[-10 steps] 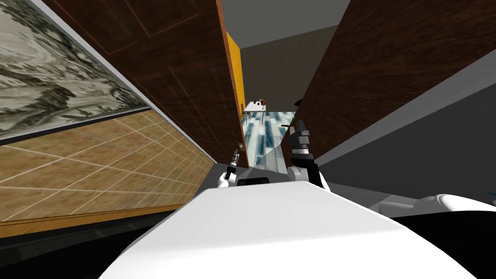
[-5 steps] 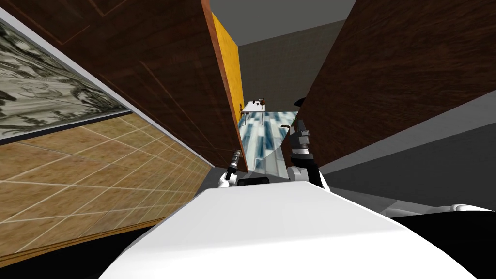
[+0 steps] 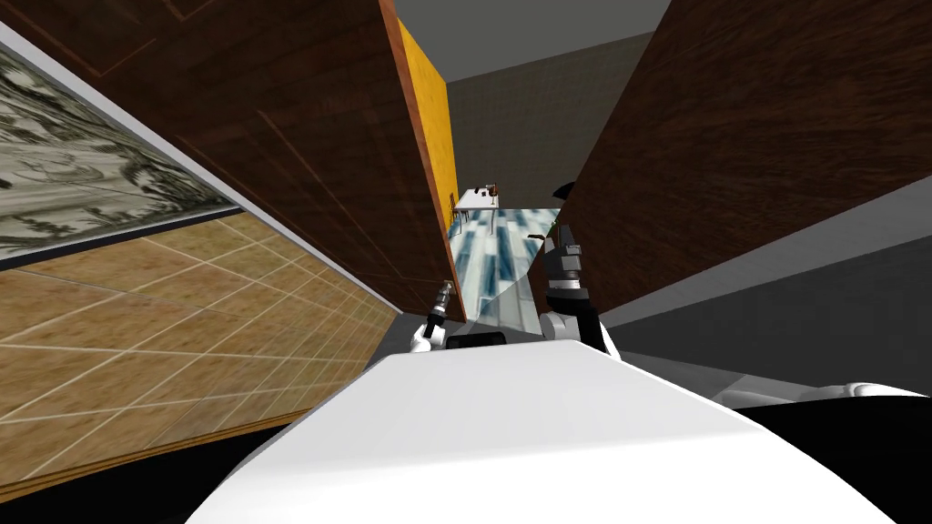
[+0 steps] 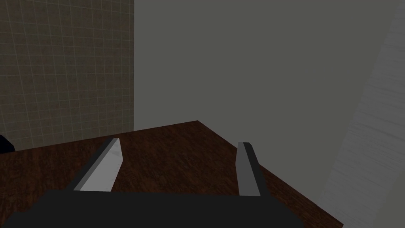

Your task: Push the door open

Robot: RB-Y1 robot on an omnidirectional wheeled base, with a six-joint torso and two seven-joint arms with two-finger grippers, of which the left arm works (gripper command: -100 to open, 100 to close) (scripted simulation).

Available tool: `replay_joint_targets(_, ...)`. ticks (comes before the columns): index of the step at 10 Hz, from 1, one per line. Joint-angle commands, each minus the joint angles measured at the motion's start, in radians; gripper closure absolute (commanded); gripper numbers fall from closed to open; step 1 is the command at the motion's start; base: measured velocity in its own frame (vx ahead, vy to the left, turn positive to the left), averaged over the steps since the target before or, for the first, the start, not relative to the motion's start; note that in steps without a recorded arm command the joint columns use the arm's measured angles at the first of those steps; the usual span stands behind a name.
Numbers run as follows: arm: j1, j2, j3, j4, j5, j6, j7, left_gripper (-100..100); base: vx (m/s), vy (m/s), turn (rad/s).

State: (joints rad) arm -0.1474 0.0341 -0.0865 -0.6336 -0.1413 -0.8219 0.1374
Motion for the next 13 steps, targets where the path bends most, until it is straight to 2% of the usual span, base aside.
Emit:
replay_joint_targets(1,0.000,0.000,0.000,-0.001,0.000,-0.002,0.001,100,-0.007,0.001,0.003)
replay_joint_targets(2,0.000,0.000,0.000,-0.001,0.000,-0.002,0.001,100,0.000,0.000,0.000)
replay_joint_targets(3,0.003,0.010,0.008,-0.001,0.004,0.002,-0.001,100,0.106,-0.049,0.047)
replay_joint_targets(7,0.005,0.021,0.018,-0.004,0.011,0.004,-0.002,100,0.144,-0.064,0.034)
replay_joint_targets(11,0.011,0.039,0.043,-0.010,0.025,0.009,-0.006,100,0.170,-0.087,0.065)
replay_joint_targets(12,0.011,0.039,0.043,-0.021,0.025,0.009,-0.006,100,0.127,-0.041,0.029)
replay_joint_targets(13,0.011,0.039,0.043,-0.012,0.025,0.009,-0.006,100,0.040,-0.005,0.002)
